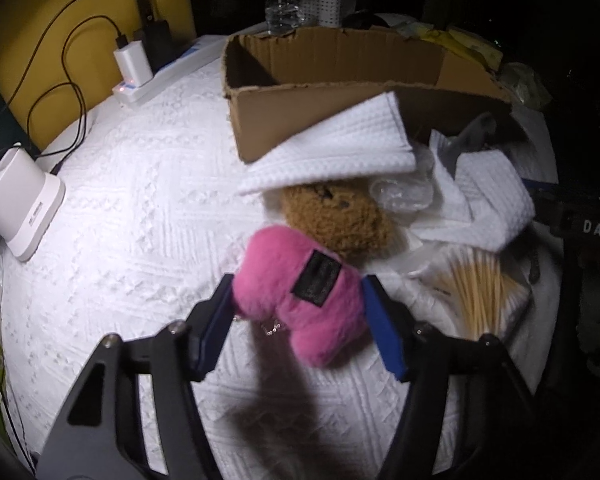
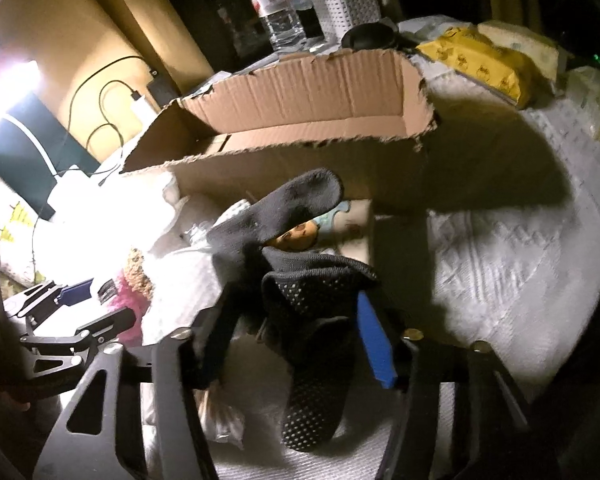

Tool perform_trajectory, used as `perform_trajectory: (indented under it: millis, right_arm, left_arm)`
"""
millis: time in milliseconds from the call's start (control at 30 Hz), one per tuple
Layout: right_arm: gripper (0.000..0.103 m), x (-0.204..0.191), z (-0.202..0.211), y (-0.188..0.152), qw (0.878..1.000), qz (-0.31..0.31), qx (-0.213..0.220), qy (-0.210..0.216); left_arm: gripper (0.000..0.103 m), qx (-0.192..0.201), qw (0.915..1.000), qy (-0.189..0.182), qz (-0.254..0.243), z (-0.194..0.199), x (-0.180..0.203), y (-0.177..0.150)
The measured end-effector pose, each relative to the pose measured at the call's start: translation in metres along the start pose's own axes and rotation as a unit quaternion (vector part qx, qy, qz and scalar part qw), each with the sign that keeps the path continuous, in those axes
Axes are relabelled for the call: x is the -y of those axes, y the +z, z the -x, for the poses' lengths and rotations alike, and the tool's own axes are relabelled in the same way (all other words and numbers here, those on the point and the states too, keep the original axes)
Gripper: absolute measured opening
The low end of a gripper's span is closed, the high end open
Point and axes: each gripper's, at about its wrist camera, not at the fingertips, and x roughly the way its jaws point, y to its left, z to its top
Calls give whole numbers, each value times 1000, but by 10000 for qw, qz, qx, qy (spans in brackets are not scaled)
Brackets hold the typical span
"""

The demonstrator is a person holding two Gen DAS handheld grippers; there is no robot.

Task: Organize soft objects
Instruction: 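Grasp the pink plush toy with the left gripper while the right gripper grasps the grey dotted sock, then carry the plush toy and sock into the cardboard box and open both grippers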

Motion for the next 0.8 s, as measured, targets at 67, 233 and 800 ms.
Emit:
perform_trajectory:
  millis: [67,233,800]
  right_arm:
    - [48,-3,0,-2,10000,47,-2,-12]
    - [17,-5,3,-5,9998,127,83,-125]
    - [13,4,59,4,9970,23,736,-231]
  left_arm:
    - [62,35,10000,-4,-3,3,1,-1]
    - [61,152,9999,-39,-6,11,0,-3]
    - [61,590,9982,-85,-48,42,3,7]
